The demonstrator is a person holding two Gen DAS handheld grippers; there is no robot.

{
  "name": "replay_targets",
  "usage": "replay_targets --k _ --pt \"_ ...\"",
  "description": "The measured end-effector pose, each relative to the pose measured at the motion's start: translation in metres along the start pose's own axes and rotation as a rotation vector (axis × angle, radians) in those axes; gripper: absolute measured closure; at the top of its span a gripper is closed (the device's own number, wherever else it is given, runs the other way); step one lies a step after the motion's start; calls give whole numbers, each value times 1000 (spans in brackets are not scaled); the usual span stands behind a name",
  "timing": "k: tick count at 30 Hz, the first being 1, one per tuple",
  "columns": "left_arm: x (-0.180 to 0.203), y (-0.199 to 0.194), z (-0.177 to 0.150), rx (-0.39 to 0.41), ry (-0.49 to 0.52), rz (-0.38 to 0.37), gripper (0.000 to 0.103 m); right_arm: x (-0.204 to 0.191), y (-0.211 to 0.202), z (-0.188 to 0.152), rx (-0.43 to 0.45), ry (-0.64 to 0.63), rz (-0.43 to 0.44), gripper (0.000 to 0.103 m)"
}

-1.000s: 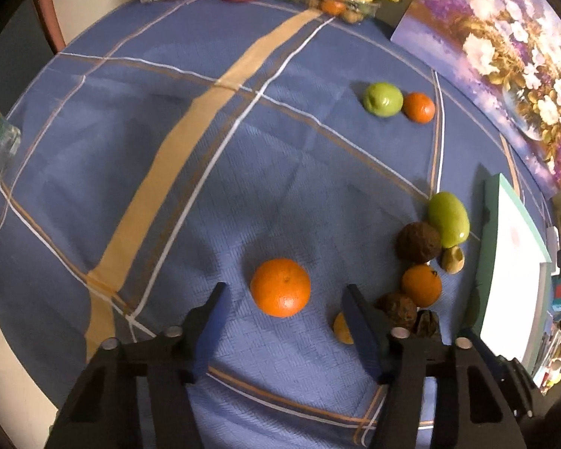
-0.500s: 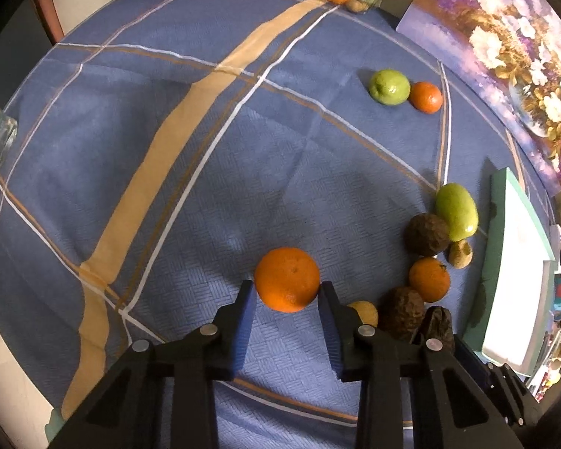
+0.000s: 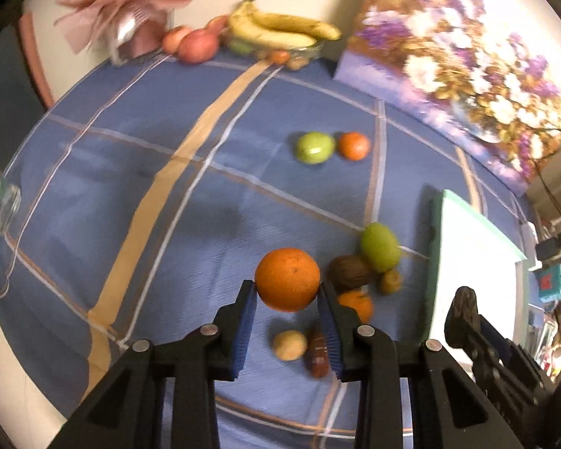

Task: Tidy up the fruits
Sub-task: 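Carry the orange onto the white tray and release it while the right gripper carries the date over the tray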

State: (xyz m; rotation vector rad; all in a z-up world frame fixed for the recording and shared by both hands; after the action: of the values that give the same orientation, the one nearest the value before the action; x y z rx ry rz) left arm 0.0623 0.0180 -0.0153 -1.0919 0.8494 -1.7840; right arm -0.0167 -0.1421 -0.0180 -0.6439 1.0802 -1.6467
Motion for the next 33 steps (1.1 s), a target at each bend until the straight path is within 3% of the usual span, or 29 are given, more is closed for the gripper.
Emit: replay_targets --k 7,24,33 --pt "51 8 6 -21 94 -39 67 59 -1 15 5 122 -144 64" --pt "176 73 5 -104 318 -90 67 155 -3 50 12 252 -289 64" --pt "206 101 1 -145 371 -92 67 186 -4 57 18 289 -321 64"
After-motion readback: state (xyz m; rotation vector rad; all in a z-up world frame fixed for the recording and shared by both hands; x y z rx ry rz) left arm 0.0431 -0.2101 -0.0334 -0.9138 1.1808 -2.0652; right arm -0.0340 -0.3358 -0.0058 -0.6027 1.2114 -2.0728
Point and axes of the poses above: each gripper's, at about its wrist camera, not at the fingertips, and y roughly the way its jaws point, x to its right, z to its top, the point moved 3 cm from there along y, roughly the way its jaws point, and after that the axes turned 9 degrees about -z, right-handed, at the moved point
